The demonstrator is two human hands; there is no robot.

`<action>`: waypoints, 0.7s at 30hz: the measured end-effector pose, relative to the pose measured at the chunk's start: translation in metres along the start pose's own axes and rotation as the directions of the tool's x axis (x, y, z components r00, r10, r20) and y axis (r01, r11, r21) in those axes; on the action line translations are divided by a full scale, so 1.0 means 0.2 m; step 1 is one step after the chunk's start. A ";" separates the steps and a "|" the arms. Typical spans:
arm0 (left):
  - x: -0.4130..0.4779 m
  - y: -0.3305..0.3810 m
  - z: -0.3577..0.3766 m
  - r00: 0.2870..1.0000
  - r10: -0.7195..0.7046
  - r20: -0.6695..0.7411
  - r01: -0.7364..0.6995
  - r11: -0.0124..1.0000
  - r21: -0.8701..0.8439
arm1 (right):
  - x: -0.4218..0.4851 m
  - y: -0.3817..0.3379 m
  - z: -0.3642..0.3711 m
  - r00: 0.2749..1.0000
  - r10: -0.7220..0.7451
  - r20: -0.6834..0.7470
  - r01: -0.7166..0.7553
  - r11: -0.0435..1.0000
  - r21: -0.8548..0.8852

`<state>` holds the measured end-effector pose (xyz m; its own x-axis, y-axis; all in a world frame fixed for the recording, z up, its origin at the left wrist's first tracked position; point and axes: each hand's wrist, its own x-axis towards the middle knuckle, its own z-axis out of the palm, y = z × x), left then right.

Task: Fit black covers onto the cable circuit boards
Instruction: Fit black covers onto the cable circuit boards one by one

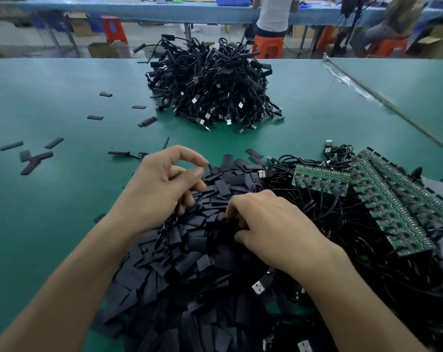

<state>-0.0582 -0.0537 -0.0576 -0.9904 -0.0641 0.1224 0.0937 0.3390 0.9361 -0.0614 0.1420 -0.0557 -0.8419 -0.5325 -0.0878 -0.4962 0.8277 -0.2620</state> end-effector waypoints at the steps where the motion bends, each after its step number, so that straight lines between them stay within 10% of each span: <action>1: 0.00 -0.01 0.00 1.000 -0.014 0.006 0.014 1.000 0.008 | 0.00 0.01 0.00 1.000 0.010 0.006 -0.010 0.999 0.039; 9: 0.00 -0.01 0.05 0.990 -0.070 0.121 0.077 0.995 -0.057 | 0.02 0.07 -0.06 0.967 0.082 -0.241 0.041 0.886 0.462; 21: -0.01 -0.03 0.08 0.988 -0.076 0.132 0.088 0.992 -0.086 | 0.04 0.09 -0.06 0.956 0.044 -0.290 0.138 0.804 0.578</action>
<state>-0.0590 -0.0399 -0.0692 -0.9994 0.0349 0.0064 0.0149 0.2504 0.9680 -0.0802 0.1547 -0.0504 -0.8884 -0.4209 0.1833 -0.3926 0.4896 -0.7786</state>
